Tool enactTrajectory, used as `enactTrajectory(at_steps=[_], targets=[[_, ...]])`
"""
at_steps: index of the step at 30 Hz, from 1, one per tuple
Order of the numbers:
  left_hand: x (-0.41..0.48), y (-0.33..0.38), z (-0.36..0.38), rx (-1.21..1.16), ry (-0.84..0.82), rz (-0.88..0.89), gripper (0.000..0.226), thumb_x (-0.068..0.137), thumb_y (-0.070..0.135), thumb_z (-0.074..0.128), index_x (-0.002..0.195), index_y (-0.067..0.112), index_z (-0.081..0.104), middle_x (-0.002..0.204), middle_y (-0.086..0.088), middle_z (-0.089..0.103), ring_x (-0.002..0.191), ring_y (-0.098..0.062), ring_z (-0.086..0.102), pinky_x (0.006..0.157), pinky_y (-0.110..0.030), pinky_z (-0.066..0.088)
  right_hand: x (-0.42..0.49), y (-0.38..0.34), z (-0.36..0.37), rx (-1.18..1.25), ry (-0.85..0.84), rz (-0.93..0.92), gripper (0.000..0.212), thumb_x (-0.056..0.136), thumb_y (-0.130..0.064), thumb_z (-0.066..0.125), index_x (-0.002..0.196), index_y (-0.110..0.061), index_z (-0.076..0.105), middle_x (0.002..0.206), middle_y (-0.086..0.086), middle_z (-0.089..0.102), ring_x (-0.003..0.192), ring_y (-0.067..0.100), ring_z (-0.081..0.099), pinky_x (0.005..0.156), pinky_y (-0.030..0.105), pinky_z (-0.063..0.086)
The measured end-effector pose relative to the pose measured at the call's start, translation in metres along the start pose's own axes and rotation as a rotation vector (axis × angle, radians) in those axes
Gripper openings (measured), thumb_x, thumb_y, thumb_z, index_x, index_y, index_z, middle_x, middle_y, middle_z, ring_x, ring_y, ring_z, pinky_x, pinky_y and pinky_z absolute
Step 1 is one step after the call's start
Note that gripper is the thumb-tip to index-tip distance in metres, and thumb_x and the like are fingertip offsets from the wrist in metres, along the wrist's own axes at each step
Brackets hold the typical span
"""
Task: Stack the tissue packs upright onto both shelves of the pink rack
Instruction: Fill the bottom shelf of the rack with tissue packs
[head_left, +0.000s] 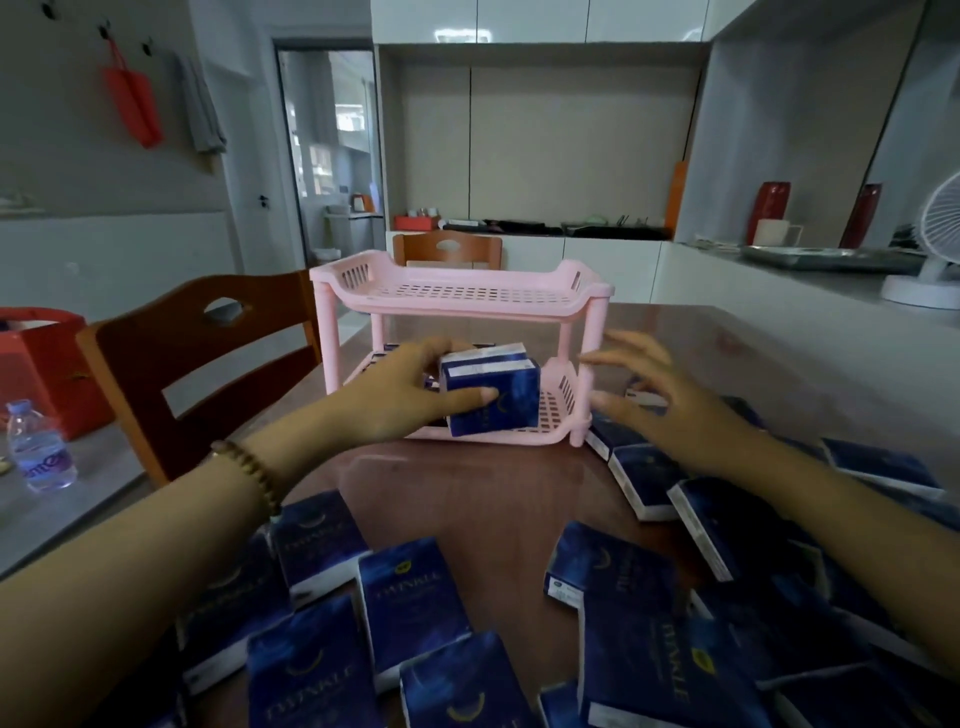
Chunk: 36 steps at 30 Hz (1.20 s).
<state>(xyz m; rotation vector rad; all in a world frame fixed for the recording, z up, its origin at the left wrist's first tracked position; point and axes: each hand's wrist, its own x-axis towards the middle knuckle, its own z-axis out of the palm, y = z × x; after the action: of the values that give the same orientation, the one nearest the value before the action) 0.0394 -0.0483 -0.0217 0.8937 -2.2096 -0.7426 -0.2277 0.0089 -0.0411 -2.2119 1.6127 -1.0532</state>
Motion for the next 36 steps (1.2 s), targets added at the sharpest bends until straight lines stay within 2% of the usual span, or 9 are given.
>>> enactTrajectory(at_steps=[4, 9, 13, 19, 24, 28, 31, 34, 36], targets=[[0.013, -0.001, 0.011, 0.012, -0.018, -0.034, 0.031, 0.086, 0.029, 0.062, 0.114, 0.022, 0.051, 0.108, 0.007, 0.060, 0.098, -0.006, 0.060, 0.076, -0.016, 0.052, -0.002, 0.008, 0.014, -0.057, -0.181, 0.000, 0.070, 0.078, -0.056, 0.049, 0.142, -0.037, 0.029, 0.141, -0.025, 0.023, 0.124, -0.014, 0.024, 0.107, 0.016, 0.025], [0.037, -0.002, 0.022, 0.035, -0.008, -0.054, 0.031, 0.092, 0.025, 0.056, 0.118, 0.012, 0.047, 0.102, 0.005, 0.056, 0.081, 0.000, 0.056, 0.062, -0.006, 0.049, -0.001, 0.014, 0.021, 0.008, -0.238, 0.027, 0.082, 0.073, -0.068, 0.045, 0.145, -0.044, 0.015, 0.146, -0.028, 0.019, 0.133, -0.006, 0.024, 0.110, 0.023, 0.026], [0.058, -0.005, 0.030, -0.059, -0.009, -0.081, 0.037, 0.093, 0.022, 0.055, 0.127, 0.016, 0.044, 0.105, 0.009, 0.056, 0.086, 0.000, 0.057, 0.068, -0.009, 0.052, -0.003, 0.014, 0.024, 0.009, -0.230, 0.031, 0.085, 0.071, -0.071, 0.045, 0.144, -0.047, 0.009, 0.151, -0.027, 0.010, 0.136, -0.003, 0.022, 0.113, 0.029, 0.027], [0.086, -0.014, 0.028, -0.004, -0.064, -0.119, 0.045, 0.093, 0.026, 0.055, 0.136, 0.023, 0.043, 0.125, 0.008, 0.052, 0.114, -0.012, 0.052, 0.093, -0.024, 0.041, -0.004, 0.013, 0.027, -0.014, -0.238, 0.065, 0.089, 0.066, -0.079, 0.042, 0.144, -0.045, 0.013, 0.152, -0.025, 0.010, 0.136, -0.002, 0.022, 0.115, 0.034, 0.027], [0.109, -0.016, 0.032, 0.059, -0.066, -0.125, 0.045, 0.090, 0.028, 0.059, 0.133, 0.021, 0.047, 0.122, 0.006, 0.053, 0.107, -0.010, 0.050, 0.091, -0.022, 0.039, -0.004, 0.012, 0.029, -0.028, -0.234, 0.063, 0.088, 0.066, -0.079, 0.041, 0.143, -0.044, 0.017, 0.149, -0.025, 0.015, 0.134, -0.002, 0.025, 0.114, 0.035, 0.029], [0.130, -0.026, 0.034, 0.146, -0.119, -0.170, 0.046, 0.087, 0.035, 0.062, 0.129, 0.021, 0.050, 0.128, 0.001, 0.056, 0.115, -0.016, 0.052, 0.096, -0.027, 0.040, -0.006, 0.008, 0.030, -0.077, -0.250, 0.075, 0.085, 0.066, -0.078, 0.038, 0.142, -0.048, 0.013, 0.149, -0.026, 0.008, 0.132, -0.008, 0.018, 0.113, 0.024, 0.023], [0.142, -0.039, 0.034, 0.241, -0.193, -0.201, 0.054, 0.085, 0.037, 0.064, 0.134, 0.021, 0.046, 0.136, -0.001, 0.052, 0.124, -0.020, 0.049, 0.101, -0.030, 0.037, -0.007, 0.005, 0.029, -0.118, -0.280, 0.100, 0.082, 0.068, -0.074, 0.038, 0.141, -0.051, 0.009, 0.147, -0.034, -0.004, 0.123, -0.015, 0.015, 0.103, 0.013, 0.018], [0.149, -0.048, 0.032, 0.328, -0.275, -0.242, 0.054, 0.086, 0.034, 0.064, 0.135, 0.021, 0.045, 0.137, -0.002, 0.052, 0.123, -0.019, 0.048, 0.098, -0.025, 0.035, -0.006, 0.003, 0.029, -0.134, -0.293, 0.113, 0.081, 0.068, -0.074, 0.037, 0.140, -0.052, 0.008, 0.144, -0.037, -0.005, 0.118, -0.019, 0.012, 0.102, 0.012, 0.016], [0.153, -0.054, 0.030, 0.365, -0.270, -0.249, 0.054, 0.085, 0.034, 0.065, 0.134, 0.023, 0.046, 0.139, 0.000, 0.049, 0.127, -0.019, 0.044, 0.103, -0.029, 0.032, -0.006, 0.002, 0.028, -0.136, -0.298, 0.120, 0.081, 0.067, -0.075, 0.037, 0.140, -0.054, 0.007, 0.139, -0.038, -0.001, 0.118, -0.019, 0.011, 0.102, 0.013, 0.017]])
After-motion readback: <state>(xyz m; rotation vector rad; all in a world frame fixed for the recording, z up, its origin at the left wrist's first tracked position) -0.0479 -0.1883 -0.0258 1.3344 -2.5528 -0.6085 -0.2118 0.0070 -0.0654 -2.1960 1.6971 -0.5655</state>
